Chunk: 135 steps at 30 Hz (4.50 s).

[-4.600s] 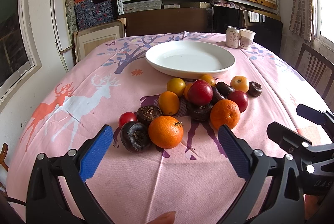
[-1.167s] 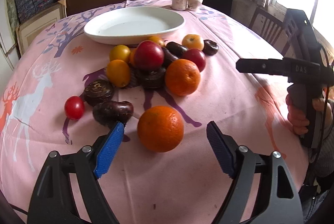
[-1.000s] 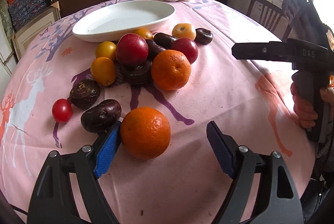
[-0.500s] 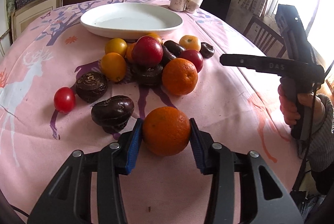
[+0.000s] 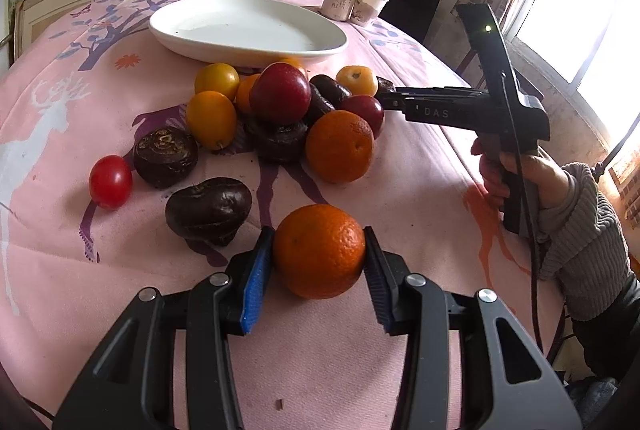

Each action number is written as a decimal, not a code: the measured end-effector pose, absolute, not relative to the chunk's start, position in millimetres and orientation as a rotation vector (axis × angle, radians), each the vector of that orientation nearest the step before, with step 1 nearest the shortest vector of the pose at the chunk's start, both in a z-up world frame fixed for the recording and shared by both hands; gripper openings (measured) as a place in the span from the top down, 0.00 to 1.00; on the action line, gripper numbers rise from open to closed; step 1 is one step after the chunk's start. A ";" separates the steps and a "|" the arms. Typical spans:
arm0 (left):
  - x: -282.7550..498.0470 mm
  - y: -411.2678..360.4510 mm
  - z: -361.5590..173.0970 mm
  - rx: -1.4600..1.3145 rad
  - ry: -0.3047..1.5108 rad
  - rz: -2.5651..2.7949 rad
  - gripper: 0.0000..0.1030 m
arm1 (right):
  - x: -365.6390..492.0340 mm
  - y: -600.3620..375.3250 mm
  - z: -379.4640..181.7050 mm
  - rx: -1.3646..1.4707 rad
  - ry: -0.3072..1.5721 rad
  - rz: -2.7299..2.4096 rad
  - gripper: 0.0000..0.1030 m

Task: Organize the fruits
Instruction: 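Grasp the large orange with the left tool while the right tool grasps a dark plum, then lower the orange and dark plum onto the white plate and open both tools, then grasp the red tomato with the left tool while the right tool grasps the pale yellow fruit, then set the tomato and yellow fruit on the white plate and open both tools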

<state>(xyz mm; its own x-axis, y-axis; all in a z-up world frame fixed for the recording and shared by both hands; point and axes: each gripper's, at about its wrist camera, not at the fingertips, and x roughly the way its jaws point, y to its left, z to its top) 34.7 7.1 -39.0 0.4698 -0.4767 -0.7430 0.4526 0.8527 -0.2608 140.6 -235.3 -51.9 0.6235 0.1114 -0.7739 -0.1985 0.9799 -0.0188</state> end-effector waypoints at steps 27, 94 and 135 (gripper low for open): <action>197.5 -12.5 19.9 -0.058 0.760 -0.347 0.59 | 198.5 -194.6 8.2 0.185 0.708 0.296 0.60; 82.6 94.8 -20.6 -0.061 0.774 -0.210 0.73 | 101.7 -245.9 -23.7 0.176 0.719 0.125 0.05; 228.9 -5.3 10.2 -0.066 0.764 -0.310 0.73 | 211.5 -200.6 -11.9 0.197 0.727 0.230 0.63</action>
<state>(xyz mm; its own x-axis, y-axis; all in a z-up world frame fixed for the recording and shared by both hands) 228.9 -5.3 10.2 0.6786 -0.3000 -0.6705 0.2524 0.9524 -0.1707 211.5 -200.6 -11.9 0.7241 0.2746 -0.6327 -0.1385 0.9565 0.2566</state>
